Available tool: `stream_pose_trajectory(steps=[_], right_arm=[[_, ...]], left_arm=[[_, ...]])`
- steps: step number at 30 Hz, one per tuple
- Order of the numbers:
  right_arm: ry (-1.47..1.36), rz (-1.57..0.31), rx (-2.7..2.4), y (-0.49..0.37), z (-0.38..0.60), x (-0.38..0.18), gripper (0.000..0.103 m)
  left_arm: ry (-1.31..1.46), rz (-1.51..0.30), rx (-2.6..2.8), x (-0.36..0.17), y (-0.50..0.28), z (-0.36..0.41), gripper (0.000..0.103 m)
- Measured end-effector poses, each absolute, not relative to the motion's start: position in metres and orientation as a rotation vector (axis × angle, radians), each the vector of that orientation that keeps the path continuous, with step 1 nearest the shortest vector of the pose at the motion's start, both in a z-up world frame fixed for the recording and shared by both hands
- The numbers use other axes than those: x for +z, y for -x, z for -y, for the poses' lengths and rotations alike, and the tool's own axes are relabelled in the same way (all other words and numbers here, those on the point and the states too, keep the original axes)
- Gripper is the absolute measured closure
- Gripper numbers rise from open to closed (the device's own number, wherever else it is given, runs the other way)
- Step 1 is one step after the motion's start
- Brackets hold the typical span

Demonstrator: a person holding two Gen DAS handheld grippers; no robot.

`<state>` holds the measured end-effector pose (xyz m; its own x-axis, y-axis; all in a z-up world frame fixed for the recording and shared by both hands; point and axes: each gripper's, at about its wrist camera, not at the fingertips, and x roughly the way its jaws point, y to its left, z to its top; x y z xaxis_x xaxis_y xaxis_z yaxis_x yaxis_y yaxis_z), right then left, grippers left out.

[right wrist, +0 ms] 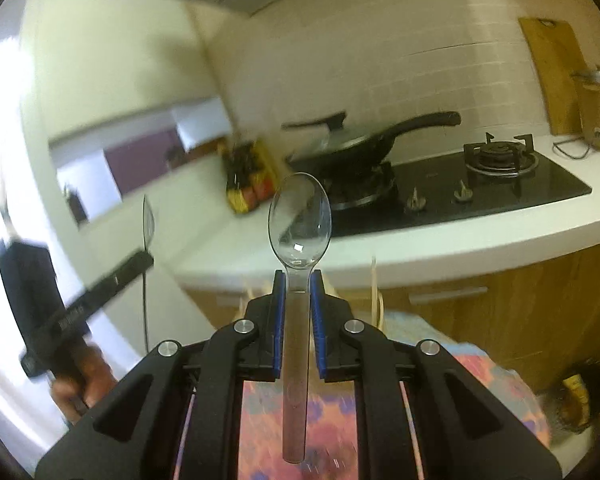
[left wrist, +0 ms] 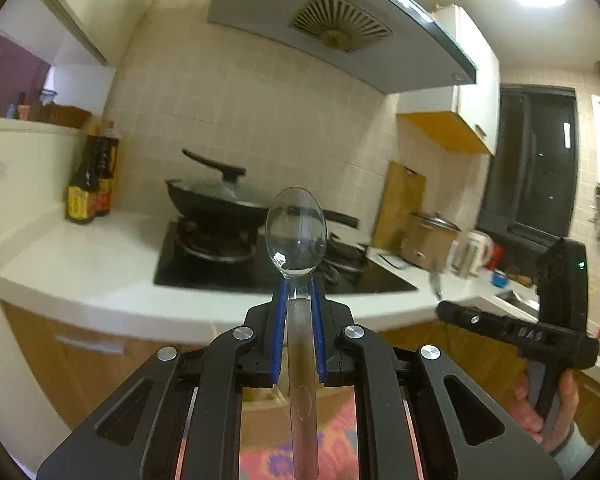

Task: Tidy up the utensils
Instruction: 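Lift both spoons into the beige basket and open both tools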

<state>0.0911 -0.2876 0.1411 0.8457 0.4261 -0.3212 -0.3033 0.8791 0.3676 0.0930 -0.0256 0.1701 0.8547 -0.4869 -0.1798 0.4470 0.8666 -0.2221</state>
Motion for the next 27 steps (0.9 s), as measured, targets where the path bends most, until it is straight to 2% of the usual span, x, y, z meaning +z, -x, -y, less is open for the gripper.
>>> stream_pose_trajectory(steps=[4, 11, 27], right_arm=[[-0.35, -0.349, 0.327, -0.121, 0.295, 0.143, 0.093], [-0.253, -0.272, 0.228, -0.16, 0.28, 0.13, 0.093], [-0.132, -0.195, 0.15, -0.175, 0.254, 0.091, 0.093]], left_arm=[[0.161, -0.209, -0.442, 0.17, -0.116, 0.031, 0.093], [0.161, -0.18, -0.429, 0.151, -0.153, 0.037, 0.093], [0.22, -0.221, -0.419, 0.105, -0.195, 0.035, 0.093]])
